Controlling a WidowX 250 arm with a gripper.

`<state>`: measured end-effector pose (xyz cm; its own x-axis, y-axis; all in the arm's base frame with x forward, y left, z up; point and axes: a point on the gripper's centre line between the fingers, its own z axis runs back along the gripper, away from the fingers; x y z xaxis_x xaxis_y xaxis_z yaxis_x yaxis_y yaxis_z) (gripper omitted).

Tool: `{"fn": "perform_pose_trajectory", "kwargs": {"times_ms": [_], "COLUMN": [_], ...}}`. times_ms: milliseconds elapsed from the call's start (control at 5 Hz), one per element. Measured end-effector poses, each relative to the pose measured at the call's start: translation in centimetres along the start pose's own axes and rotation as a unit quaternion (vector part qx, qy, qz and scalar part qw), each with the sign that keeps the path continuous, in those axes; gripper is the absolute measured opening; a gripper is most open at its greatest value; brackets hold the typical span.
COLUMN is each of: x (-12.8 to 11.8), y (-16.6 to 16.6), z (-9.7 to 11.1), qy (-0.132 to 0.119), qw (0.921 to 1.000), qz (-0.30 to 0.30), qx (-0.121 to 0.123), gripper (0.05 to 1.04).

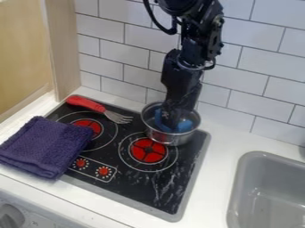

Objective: Take the blue object out of the silver pot and put it on the bottom right side of the burner

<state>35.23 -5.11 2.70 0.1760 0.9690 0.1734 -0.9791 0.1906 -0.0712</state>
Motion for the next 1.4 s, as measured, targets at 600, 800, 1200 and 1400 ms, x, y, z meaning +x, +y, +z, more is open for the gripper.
{"fn": "perform_pose_trajectory", "kwargs": {"times_ms": [600, 800, 1200, 1400], "x": [-0.1, -0.2, 0.3, 0.2], "y": [0.6, 1.2, 1.2, 1.2], "z": [-1.5, -2.2, -2.3, -2.3], "qy": [-0.005, -0.005, -0.019, -0.019], "qw": [0.9997, 0.9994, 0.9991, 0.9991], "qz": [0.010, 0.010, 0.022, 0.022], "qx": [0.022, 0.033, 0.032, 0.032], "gripper": [0.998, 0.943, 0.544, 0.544]}}
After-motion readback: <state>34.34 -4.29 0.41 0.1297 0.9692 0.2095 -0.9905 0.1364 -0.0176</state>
